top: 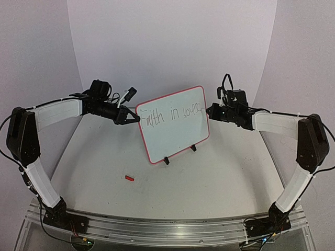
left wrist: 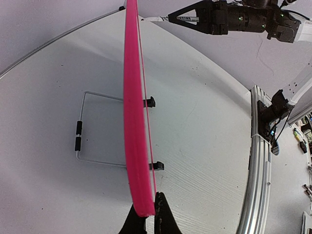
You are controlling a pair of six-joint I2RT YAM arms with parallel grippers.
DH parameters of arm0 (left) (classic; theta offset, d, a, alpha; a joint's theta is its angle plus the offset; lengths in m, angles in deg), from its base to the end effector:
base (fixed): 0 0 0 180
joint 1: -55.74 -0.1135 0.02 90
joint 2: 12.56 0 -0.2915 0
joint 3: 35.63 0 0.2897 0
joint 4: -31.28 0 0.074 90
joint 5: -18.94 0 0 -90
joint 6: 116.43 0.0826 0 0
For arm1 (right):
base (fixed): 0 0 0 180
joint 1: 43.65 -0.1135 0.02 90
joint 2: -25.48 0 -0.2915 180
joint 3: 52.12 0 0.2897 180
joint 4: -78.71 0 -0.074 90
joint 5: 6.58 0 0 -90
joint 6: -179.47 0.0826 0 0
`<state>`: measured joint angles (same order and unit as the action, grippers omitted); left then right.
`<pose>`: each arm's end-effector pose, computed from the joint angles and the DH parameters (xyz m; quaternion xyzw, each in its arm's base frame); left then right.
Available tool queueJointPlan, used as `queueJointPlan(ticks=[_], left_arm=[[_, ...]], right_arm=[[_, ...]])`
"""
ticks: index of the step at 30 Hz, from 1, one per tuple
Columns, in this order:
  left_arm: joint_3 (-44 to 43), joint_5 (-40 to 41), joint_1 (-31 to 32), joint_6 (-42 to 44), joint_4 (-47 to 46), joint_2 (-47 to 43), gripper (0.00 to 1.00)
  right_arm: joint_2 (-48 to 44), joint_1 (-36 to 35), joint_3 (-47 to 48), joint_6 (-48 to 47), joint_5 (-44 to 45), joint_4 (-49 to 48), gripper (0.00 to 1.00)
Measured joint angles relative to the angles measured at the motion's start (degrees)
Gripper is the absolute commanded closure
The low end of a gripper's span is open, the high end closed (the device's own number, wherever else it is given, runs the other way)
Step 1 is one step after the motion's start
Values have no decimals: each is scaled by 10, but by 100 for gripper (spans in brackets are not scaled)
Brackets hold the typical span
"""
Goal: Write a sentence on the whiteboard
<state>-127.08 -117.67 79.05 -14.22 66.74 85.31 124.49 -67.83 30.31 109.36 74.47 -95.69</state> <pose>0.3851 -0.2313 0.2826 0.4094 0.7495 -0.3958 0.3377 0.4394 0.2114 0.2600 -0.0745 0.8252 0.2687 0.4913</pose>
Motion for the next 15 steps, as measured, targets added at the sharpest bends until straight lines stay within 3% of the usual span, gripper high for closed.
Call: queueJointPlan(ticks=[15], left_arm=[[0, 0, 0, 0, 0, 0, 100]], right_arm=[[0, 0, 11, -6, -47, 1, 100]])
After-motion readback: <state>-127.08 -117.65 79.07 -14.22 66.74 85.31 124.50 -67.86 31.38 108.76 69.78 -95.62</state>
